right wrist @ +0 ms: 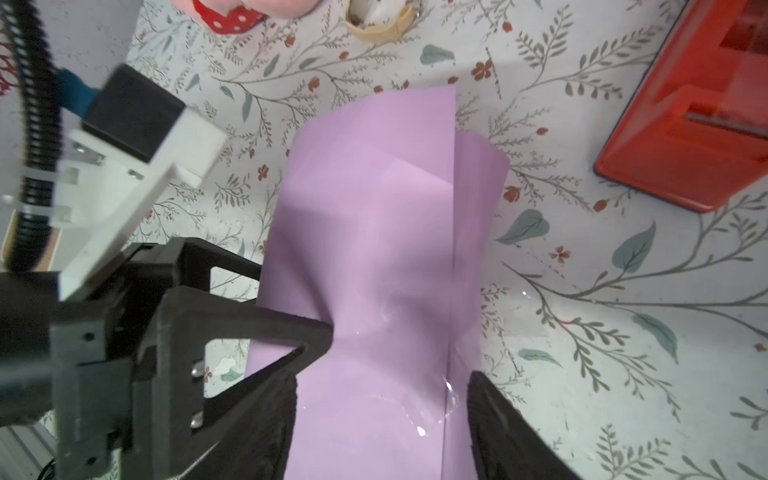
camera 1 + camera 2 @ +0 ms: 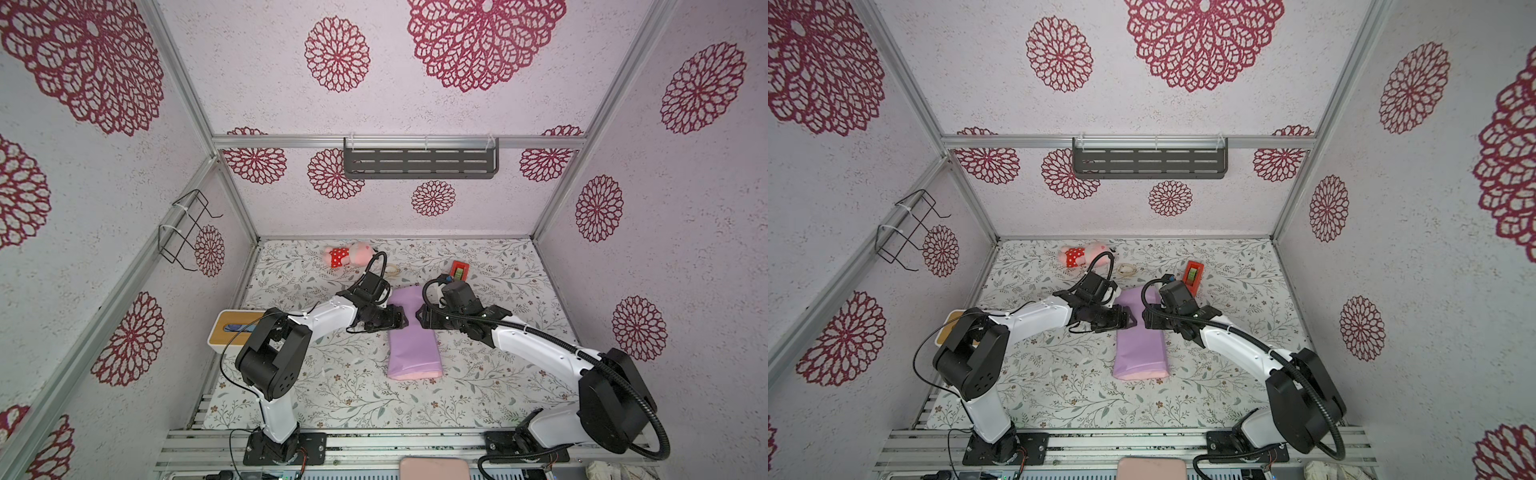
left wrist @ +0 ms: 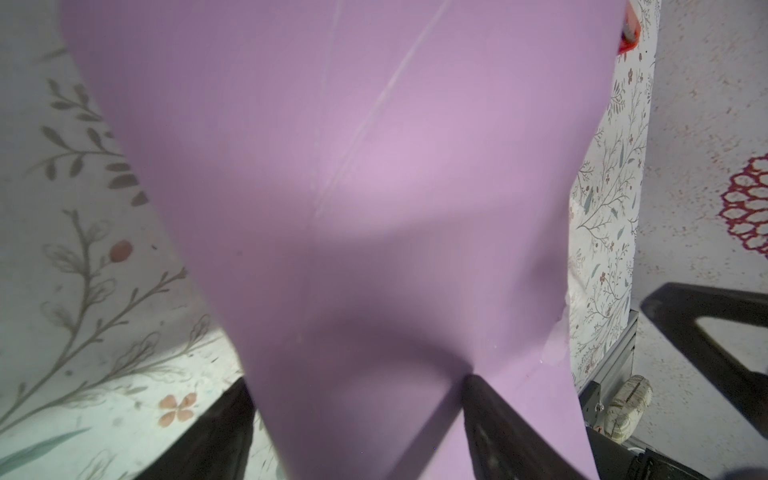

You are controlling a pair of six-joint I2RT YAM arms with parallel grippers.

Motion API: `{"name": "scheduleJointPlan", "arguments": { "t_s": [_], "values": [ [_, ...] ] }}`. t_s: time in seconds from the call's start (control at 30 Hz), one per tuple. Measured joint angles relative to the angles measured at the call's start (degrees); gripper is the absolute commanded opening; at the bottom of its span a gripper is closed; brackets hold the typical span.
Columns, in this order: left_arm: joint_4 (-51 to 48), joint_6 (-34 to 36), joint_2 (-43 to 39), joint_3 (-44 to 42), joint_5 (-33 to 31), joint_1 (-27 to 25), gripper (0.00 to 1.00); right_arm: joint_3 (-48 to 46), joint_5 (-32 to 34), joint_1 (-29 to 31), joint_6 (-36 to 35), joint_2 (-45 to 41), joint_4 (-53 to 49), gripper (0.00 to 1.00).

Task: Wrap the gift box in paper

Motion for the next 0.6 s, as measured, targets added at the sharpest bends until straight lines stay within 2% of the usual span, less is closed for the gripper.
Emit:
{"name": "scheduleJointPlan", "arguments": {
  "t_s": [0.6],
  "values": [
    [0.0,0.0,0.02,0.0,0.0,0.0,0.8,2.21,-1.49,0.09,-0.04,5.81,-1.09,0.61]
  ]
}}
